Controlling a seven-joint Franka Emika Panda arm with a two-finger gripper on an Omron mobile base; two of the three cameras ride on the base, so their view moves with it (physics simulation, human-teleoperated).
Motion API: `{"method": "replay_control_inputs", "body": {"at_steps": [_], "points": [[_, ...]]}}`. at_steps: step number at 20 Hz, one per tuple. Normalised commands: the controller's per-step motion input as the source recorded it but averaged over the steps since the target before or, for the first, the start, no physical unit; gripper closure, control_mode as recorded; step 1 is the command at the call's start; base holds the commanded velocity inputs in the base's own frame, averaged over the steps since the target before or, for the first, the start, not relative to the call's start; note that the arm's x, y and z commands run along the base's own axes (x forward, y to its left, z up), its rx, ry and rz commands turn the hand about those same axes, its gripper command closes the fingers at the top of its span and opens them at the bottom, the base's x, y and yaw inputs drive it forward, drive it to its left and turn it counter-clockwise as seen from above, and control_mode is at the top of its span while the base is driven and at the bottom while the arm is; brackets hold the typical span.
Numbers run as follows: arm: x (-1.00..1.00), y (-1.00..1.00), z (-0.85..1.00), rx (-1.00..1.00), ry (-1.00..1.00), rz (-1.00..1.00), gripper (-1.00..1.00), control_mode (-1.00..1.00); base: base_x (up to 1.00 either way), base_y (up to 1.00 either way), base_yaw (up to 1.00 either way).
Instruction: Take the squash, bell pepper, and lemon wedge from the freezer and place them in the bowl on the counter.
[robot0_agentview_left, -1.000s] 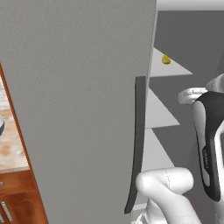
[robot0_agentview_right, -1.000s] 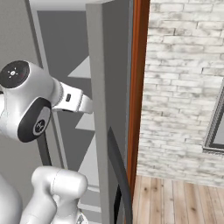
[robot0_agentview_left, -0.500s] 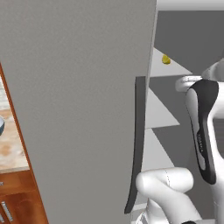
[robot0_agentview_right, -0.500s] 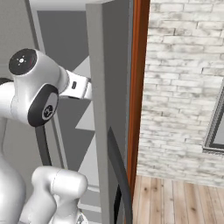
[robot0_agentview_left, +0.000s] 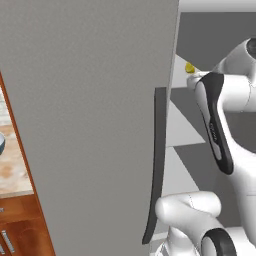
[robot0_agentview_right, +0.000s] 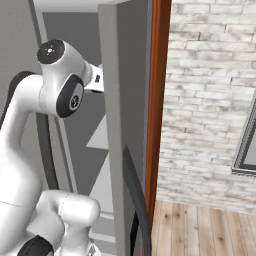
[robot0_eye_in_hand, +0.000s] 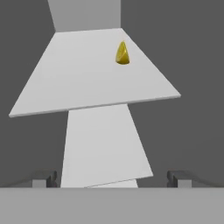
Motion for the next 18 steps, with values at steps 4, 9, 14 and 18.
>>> {"method": "replay_control_inputs", "body": {"at_steps": [4, 9, 14, 18], "points": [[0.80, 0.00, 0.00, 0.00, 0.00, 0.00, -1.00, -1.00, 0.00, 0.00, 0.00], [0.63, -0.04, 0.00, 0.00, 0.00, 0.00, -1.00, -1.00, 0.00, 0.00, 0.00], [0.45, -0.21, 0.00, 0.00, 0.00, 0.00, -1.00, -1.00, 0.00, 0.00, 0.00], [0.40, -0.13, 0.00, 0.00, -0.02, 0.00, -1.00, -1.00, 0.00, 0.00, 0.00]]}}
